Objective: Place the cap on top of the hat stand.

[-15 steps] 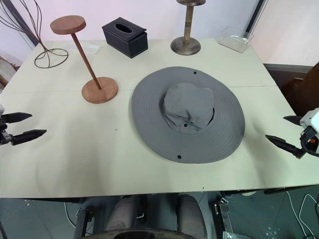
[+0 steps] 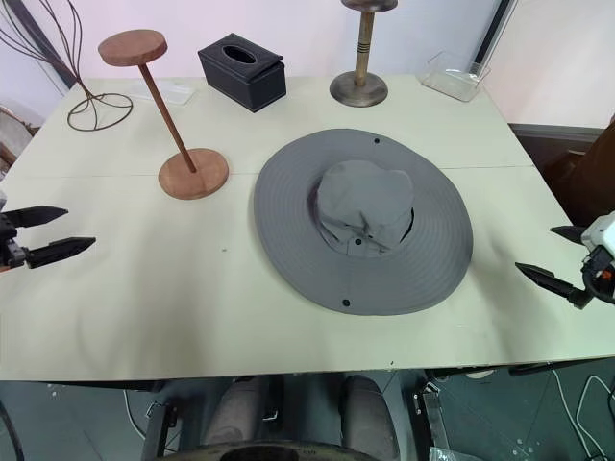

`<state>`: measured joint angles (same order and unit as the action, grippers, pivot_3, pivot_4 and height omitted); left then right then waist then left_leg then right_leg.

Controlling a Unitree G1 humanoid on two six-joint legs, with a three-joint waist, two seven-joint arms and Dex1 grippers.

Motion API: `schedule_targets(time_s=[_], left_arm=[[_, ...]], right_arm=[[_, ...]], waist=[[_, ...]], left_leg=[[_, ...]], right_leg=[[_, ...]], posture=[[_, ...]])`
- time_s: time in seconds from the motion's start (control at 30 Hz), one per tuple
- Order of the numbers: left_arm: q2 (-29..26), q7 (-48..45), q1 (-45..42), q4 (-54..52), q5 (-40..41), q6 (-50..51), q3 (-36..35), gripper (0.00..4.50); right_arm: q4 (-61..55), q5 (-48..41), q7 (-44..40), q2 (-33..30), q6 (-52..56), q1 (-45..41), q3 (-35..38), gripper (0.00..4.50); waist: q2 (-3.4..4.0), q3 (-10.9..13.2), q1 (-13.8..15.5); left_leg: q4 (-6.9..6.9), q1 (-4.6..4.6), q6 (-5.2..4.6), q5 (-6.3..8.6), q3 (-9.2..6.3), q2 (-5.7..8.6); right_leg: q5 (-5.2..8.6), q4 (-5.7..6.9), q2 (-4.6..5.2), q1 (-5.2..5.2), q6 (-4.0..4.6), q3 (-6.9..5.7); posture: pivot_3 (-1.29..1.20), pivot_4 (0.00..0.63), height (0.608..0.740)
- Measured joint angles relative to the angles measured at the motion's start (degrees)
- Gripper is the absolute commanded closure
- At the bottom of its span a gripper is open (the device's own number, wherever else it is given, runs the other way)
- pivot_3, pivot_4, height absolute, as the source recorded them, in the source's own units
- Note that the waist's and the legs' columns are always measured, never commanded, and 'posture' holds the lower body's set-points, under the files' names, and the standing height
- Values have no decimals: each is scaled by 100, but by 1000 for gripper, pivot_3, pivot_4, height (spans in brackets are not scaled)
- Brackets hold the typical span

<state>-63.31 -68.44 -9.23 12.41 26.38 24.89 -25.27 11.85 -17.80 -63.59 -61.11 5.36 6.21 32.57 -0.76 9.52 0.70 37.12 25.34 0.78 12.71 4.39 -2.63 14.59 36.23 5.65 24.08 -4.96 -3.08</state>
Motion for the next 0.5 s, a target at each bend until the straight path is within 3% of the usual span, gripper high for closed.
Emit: schedule_targets(time_s=[0.2, 0.33, 0.5], left_arm=[[303, -115, -191, -1347, 724, 964, 491, 0], [326, -413, -529, -2099, 1252, 1533, 1016, 0], [348, -927, -1349, -2399, 1428, 1737, 1833, 0]], right_arm=[[-1076, 315, 280, -37, 151, 476, 295, 46], [-2887, 197, 311, 229, 623, 1071, 834, 46], [-5663, 96, 770, 950, 1299, 1906, 624, 46]], waist=[[1, -1, 0], [-3, -2, 5], [-2, -3, 13]], left_leg=[[1, -1, 0, -1, -1, -1], [4, -6, 1, -1, -8, -4], [8, -8, 1, -1, -10, -4]], right_leg=[[-11, 5, -6, -1, -20, 3], [-11, 8, -17, -7, -21, 1], [-7, 8, -19, -11, -15, 3]], posture=[[0, 150, 740], [0, 150, 740], [0, 150, 740]])
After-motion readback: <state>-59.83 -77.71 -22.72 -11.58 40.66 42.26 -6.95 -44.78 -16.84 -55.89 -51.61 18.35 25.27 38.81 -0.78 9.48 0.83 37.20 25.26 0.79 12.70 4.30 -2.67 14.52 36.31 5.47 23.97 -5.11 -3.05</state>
